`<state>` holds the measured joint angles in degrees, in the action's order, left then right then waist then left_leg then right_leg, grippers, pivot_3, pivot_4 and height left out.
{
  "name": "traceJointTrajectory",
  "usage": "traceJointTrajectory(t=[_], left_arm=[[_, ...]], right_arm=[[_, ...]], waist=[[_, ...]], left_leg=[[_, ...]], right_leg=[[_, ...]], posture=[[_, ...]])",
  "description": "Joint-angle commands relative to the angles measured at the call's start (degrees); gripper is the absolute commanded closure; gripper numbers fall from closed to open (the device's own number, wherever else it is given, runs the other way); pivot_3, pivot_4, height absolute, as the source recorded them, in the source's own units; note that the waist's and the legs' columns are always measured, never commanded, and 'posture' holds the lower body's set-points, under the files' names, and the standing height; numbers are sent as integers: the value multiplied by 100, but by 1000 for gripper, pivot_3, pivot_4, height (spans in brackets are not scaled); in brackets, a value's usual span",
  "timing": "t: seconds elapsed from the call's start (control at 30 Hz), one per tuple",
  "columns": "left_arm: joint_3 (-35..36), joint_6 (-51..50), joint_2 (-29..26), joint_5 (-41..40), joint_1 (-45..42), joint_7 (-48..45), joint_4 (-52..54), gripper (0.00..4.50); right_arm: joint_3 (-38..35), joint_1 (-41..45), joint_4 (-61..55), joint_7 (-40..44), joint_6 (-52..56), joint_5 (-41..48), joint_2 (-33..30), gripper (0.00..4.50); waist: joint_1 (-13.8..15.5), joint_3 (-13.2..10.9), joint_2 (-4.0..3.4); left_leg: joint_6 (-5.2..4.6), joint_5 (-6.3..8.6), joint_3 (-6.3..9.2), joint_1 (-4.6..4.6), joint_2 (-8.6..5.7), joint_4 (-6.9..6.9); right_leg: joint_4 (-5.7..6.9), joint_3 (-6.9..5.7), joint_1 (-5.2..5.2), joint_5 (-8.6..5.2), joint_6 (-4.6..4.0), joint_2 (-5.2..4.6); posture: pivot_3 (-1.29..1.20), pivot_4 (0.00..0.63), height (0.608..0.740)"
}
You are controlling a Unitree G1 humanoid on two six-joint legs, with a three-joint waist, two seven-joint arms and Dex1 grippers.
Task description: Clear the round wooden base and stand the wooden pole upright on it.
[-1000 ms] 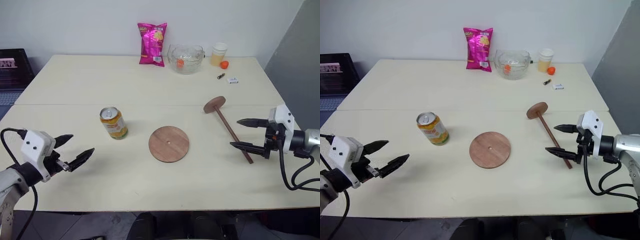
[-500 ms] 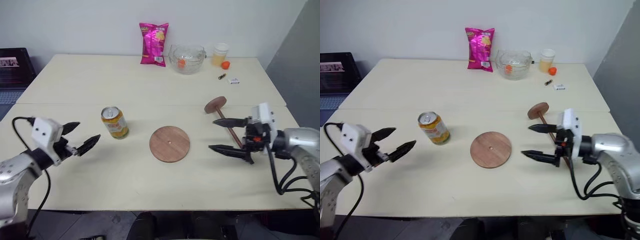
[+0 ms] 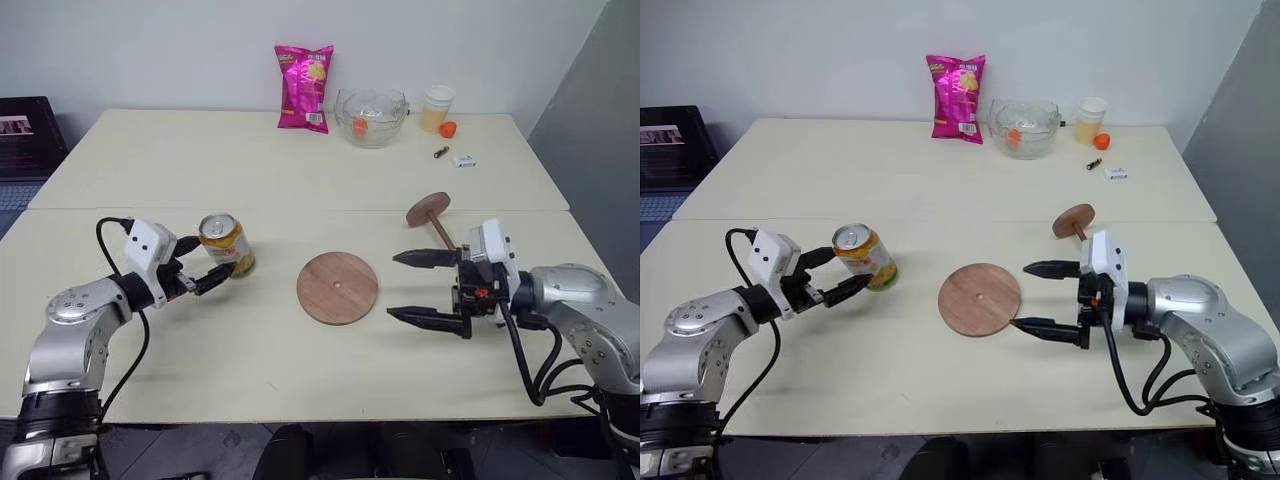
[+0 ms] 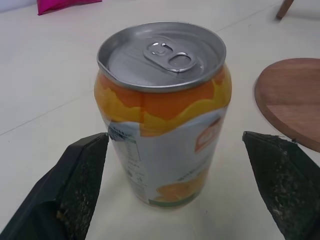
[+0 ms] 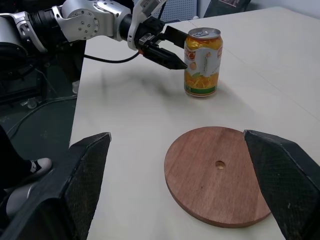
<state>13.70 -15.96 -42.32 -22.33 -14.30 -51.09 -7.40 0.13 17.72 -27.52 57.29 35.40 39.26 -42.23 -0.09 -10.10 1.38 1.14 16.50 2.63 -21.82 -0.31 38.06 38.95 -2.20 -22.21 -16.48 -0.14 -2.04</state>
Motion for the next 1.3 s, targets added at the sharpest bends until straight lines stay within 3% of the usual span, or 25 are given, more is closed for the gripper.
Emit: traceJointTrajectory(t=[0.03,0.53,0.73,0.93,1.3], left_arm=[[-19,164,55,35,-181,-31,-101,0],[-246,335,412,240,-612,70,-632,0],[-349,521,472,434,-830,77,-958,978],[-347,573,544,429,-826,75,-946,1014],[797,721,490,223,-517,1202,-488,1014]], right_arm=[[-47,18,-222,-35,-101,42,37,55],[118,318,-146,-82,-28,46,130,55],[179,387,-146,-105,-15,41,162,0],[187,417,-173,-125,-3,39,178,0],[198,450,-158,-140,-37,20,222,0]], waist=[[1,0,0],[3,1,1],[2,1,1],[12,1,2],[-15,-3,8]], left_leg=[[0,0,0,0,0,0],[0,0,1,0,-1,1],[0,0,2,0,-1,2],[0,0,5,0,-1,3],[1,0,6,-2,2,2]], right_leg=[[0,1,0,0,0,0],[1,-1,1,0,0,0],[1,-2,1,0,0,0],[3,-5,2,0,0,-1],[2,-4,-3,0,0,0]], posture=[[0,150,740],[0,150,740],[0,150,740],[0,150,740],[0,150,740]])
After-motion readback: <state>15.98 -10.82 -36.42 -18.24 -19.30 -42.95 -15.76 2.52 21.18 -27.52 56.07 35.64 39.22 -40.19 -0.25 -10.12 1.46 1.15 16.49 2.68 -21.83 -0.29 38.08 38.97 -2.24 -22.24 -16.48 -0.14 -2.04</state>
